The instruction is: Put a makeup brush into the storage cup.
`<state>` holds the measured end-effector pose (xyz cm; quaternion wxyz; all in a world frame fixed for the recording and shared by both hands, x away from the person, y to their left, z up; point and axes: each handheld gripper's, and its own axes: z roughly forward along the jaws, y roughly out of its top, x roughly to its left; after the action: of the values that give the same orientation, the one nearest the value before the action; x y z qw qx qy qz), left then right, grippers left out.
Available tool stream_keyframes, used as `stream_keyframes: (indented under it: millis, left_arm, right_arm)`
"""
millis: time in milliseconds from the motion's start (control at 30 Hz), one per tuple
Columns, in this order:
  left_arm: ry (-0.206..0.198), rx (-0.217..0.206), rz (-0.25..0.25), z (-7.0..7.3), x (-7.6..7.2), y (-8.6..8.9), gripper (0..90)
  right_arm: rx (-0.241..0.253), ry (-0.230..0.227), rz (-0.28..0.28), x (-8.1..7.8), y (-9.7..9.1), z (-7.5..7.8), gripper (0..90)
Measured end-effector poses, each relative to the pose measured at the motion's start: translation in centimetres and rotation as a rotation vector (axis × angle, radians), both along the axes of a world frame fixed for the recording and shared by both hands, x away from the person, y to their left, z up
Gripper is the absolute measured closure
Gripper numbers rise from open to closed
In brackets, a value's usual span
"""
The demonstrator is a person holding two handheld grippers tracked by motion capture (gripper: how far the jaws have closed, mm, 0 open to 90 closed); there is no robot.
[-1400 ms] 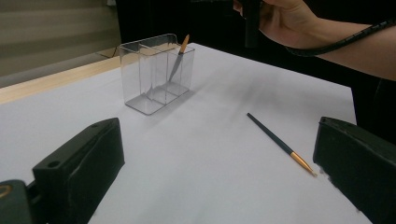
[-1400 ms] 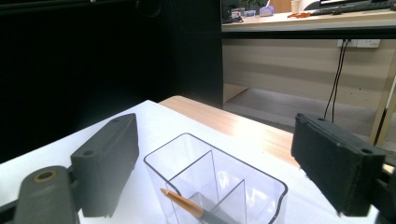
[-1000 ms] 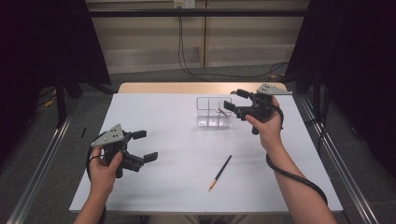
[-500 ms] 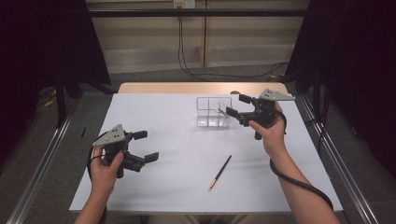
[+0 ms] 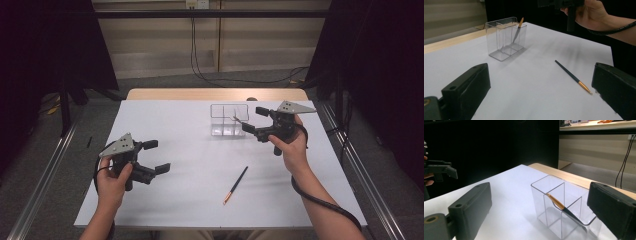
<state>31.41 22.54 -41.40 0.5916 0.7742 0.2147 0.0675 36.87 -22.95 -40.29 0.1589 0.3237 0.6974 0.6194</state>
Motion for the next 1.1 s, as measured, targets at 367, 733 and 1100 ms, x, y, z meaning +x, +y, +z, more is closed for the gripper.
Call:
stream_keyframes:
  millis: [367,733,1100]
  left_arm:
    - [-0.001,0.001,-0.002,0.0,0.0,0.0,1.8]
    - [-0.001,-0.006,-0.003,0.0,0.1,-0.1,1.7]
    - [-0.002,-0.009,-0.001,0.1,0.0,0.0,1.7]
  right_arm:
    - [-0.01,-0.005,0.019,-1.0,0.2,-0.1,2.7]
    - [-0.012,-0.015,0.025,-1.7,-0.2,-0.2,2.7]
    - [-0.03,-0.022,0.042,-2.5,0.2,-0.3,2.7]
